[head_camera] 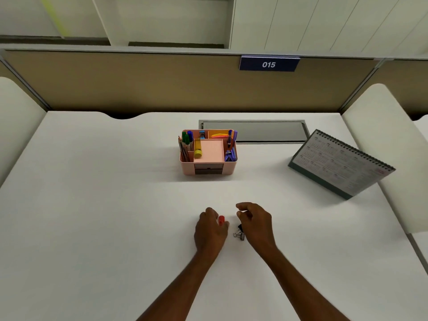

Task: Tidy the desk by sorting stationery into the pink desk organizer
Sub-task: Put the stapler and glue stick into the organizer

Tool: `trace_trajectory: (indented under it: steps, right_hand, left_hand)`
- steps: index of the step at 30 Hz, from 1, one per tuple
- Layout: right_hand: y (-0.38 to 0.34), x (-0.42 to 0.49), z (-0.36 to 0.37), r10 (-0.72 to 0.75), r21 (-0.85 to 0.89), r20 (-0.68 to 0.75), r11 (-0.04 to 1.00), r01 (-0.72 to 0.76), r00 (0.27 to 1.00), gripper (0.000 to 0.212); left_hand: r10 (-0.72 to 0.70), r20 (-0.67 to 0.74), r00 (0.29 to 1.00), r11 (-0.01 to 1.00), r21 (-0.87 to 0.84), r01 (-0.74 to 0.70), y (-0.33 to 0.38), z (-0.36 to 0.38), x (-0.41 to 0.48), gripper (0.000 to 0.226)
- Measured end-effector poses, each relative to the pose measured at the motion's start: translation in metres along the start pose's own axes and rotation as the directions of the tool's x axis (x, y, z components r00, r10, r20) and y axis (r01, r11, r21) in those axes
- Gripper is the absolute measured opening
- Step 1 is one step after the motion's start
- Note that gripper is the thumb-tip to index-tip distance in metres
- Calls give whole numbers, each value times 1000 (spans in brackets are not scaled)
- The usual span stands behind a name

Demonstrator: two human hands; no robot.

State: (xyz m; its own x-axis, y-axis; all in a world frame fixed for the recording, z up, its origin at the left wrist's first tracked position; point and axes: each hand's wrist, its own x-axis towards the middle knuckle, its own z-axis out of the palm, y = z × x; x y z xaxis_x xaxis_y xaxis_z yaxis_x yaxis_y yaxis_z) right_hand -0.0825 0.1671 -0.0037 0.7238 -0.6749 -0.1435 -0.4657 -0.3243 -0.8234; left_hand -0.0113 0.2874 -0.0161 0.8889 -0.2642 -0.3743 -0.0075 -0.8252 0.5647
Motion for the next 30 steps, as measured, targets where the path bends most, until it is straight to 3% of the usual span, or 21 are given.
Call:
trace_trajectory:
  steps: [4,7,9,11,14,18,24,30]
  right_hand:
    - [7,-10,-2,13,27,38,1000,-14,999,26]
    - [1,-11,-4,36,134,112,990,-51,993,36]
    - [-6,-11,-6,32,221,185,973,-73,982,44]
    - [-10,-11,-7,3,249,228,966,-61,974,46]
    - [-17,-10,-9,-72,245,177,969,27,982,42]
    - [-30,2,-10,-198,186,95,966,178,976,36]
    - [-53,31,-4,-322,53,106,947,318,941,33]
    - [-89,81,13,-318,-82,98,942,326,943,33]
  left_hand:
    - [-15,7,1000,1000,-21,15,0,1,2,29]
    - [-59,102,993,966,-247,82,0,-9,5,25]
    - [-81,267,960,795,-564,224,2,-19,5,23]
    - [18,412,911,594,-738,322,6,-32,2,23]
    - [112,474,873,418,-820,391,13,-46,-1,24]
    - [119,489,864,294,-849,440,19,-58,3,26]
    - [51,405,913,296,-879,374,29,-69,19,26]
    - [-70,280,957,413,-865,283,34,-75,34,20]
